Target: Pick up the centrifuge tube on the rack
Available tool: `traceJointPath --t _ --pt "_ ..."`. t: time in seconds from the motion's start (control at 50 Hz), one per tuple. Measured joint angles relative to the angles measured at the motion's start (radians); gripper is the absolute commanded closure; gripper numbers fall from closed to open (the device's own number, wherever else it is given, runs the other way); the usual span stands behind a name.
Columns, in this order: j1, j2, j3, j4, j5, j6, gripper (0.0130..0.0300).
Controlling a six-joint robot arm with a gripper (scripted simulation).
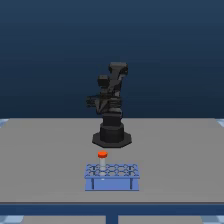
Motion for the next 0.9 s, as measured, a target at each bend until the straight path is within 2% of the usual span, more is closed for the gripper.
traceJointPath --t 0.02,0.6,0.9 --pt "0.0 0.0 0.0 0.0 0.0 0.0 0.013" --pt "0.0 0.002 0.0 -0.004 0.0 0.004 0.013" --pt "-0.001 0.028 -0.006 -0.061 -0.003 0.051 0.013"
